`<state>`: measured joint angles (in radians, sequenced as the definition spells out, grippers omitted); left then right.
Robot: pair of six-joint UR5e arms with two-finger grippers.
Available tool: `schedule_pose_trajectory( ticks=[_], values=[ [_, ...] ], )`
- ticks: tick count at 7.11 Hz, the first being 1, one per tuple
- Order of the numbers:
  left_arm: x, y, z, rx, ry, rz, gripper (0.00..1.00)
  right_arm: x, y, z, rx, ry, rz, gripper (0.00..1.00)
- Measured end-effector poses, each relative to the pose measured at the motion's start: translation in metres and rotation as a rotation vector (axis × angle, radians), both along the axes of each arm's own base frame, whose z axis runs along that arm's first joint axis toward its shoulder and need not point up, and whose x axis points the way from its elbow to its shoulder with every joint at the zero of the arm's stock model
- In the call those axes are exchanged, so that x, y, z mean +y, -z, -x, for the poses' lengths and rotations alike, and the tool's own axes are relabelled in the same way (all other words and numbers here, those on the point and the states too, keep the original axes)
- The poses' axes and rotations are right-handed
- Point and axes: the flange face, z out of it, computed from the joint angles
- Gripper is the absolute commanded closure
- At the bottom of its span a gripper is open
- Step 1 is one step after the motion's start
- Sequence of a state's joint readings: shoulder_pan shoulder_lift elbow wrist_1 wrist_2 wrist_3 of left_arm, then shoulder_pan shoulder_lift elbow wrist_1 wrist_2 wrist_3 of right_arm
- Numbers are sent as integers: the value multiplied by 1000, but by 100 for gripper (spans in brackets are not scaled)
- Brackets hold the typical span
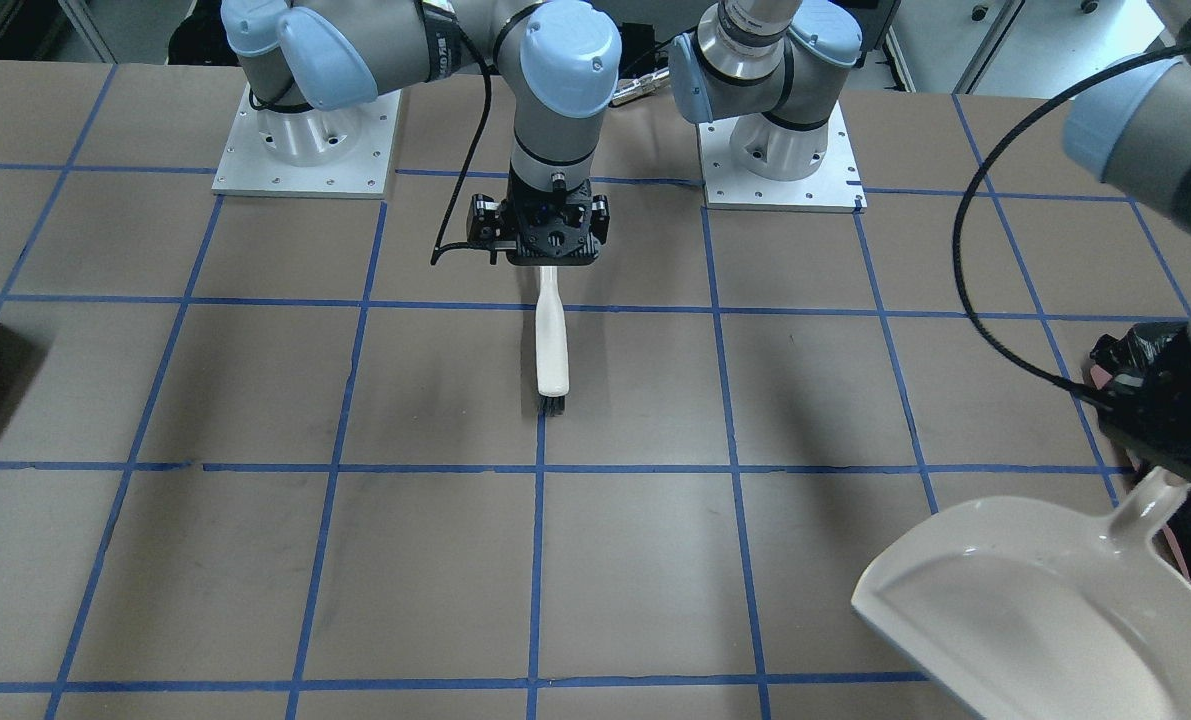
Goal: Sweep and dump trash in nearest bin
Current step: 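Set the brush down with the right gripper while the left returns the dustpan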
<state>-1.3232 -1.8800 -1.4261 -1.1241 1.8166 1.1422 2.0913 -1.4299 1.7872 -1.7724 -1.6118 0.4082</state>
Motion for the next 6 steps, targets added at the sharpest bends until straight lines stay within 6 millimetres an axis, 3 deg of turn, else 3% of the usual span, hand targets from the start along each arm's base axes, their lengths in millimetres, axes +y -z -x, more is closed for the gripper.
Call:
schedule_pose_trajectory(
  ticks=[2, 6],
  values=[
    [3, 34, 76, 158, -208, 29, 100, -14, -37, 43, -18, -22, 13, 0],
    [25, 90, 199, 309, -553, 13, 100, -52, -92, 152, -4, -22, 43, 0]
  ],
)
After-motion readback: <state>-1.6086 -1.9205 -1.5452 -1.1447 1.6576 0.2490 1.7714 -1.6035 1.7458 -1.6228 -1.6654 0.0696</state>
